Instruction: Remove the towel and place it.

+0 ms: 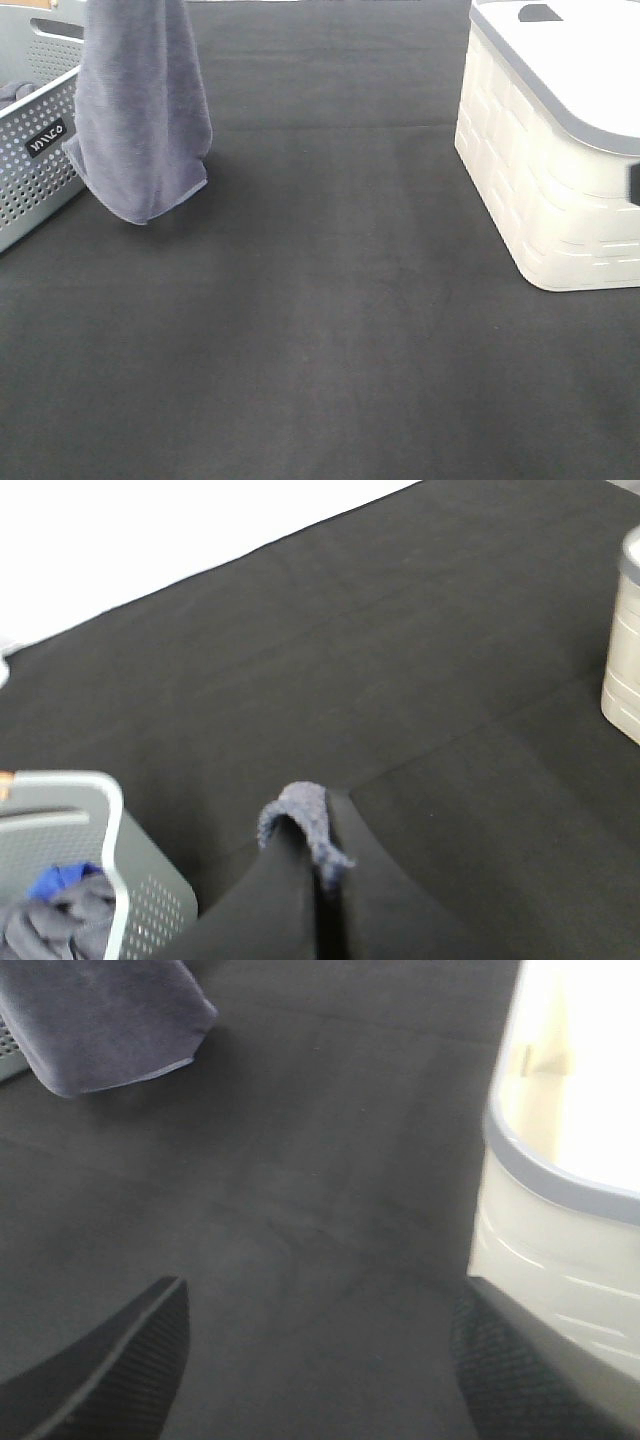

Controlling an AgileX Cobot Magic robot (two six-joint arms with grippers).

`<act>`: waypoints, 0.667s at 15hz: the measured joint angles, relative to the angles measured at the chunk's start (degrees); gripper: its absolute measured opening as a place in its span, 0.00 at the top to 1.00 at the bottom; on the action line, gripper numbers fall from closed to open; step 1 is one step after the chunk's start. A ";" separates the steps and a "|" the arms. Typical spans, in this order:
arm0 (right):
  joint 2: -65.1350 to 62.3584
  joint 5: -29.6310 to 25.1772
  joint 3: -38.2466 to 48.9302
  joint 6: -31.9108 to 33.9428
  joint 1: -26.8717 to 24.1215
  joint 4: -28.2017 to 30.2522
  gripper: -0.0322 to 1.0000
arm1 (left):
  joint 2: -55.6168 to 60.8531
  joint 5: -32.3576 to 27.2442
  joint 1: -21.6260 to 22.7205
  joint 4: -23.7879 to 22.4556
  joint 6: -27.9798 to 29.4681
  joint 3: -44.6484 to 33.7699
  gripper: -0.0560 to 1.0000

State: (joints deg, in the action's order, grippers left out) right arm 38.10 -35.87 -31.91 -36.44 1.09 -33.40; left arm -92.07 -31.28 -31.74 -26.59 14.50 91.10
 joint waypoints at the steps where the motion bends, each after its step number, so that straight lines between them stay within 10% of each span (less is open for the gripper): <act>1: 2.23 1.15 0.00 -2.35 0.00 -2.58 0.27 | -0.17 -0.29 -1.66 -3.21 2.01 0.00 0.95; 7: 7.16 6.99 0.00 -6.25 1.60 -6.59 0.28 | -2.18 -7.68 -8.02 -26.59 27.62 0.00 0.95; 10: 11.80 16.84 0.00 -3.95 13.52 -5.27 0.28 | -5.27 -13.18 -11.06 -28.71 29.22 -0.06 0.95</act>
State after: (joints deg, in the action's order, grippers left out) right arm 49.90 -19.02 -31.91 -40.39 14.61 -38.67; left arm -97.35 -44.46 -42.80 -55.29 43.72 91.04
